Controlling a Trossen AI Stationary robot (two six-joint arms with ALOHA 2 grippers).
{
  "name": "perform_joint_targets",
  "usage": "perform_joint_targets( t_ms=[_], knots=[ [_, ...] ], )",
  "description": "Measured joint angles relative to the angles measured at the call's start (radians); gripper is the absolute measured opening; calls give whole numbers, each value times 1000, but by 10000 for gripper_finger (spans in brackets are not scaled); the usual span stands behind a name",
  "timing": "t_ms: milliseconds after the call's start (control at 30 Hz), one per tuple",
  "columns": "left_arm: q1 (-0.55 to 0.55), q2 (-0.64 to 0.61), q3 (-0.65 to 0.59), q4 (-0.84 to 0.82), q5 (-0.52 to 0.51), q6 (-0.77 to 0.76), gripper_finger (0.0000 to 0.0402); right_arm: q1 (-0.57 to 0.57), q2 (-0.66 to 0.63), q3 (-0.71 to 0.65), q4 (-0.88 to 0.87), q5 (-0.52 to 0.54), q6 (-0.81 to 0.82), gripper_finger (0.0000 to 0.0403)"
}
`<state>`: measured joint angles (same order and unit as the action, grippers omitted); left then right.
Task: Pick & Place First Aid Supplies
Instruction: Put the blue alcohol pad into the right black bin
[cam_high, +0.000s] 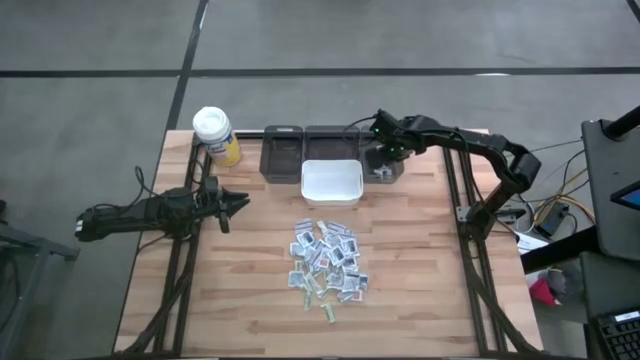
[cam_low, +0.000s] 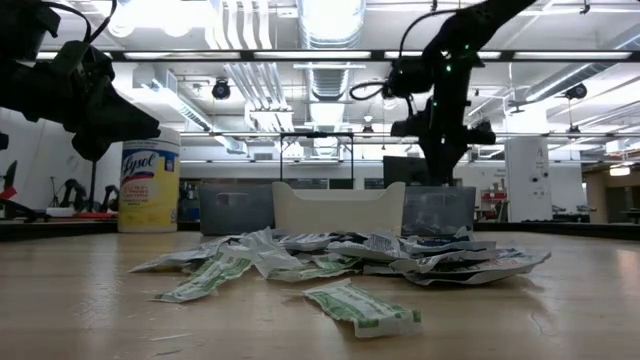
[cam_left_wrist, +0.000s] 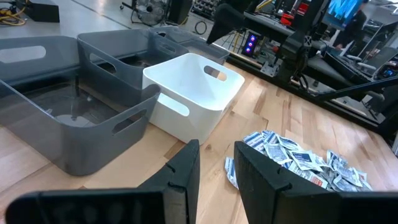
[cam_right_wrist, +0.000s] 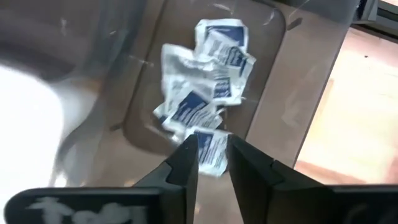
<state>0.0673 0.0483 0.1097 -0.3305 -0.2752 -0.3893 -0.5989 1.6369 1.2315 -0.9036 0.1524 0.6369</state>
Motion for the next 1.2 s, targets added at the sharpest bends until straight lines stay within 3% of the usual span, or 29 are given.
perform_joint_targets(
  t_ms=[300,567,933,1200],
  knots=[
    [0,0,0,0,0,0,94,148,-1,93,-208,3,89,25],
    [0,0,0,0,0,0,94,375,-1,87,-307,-51,266,9],
    [0,0,0,0,0,0,94,725,-1,56,-280,-52,617,8],
    [0,0,0,0,0,0,94,876,0,-3,-105,-90,854,8]
  ],
)
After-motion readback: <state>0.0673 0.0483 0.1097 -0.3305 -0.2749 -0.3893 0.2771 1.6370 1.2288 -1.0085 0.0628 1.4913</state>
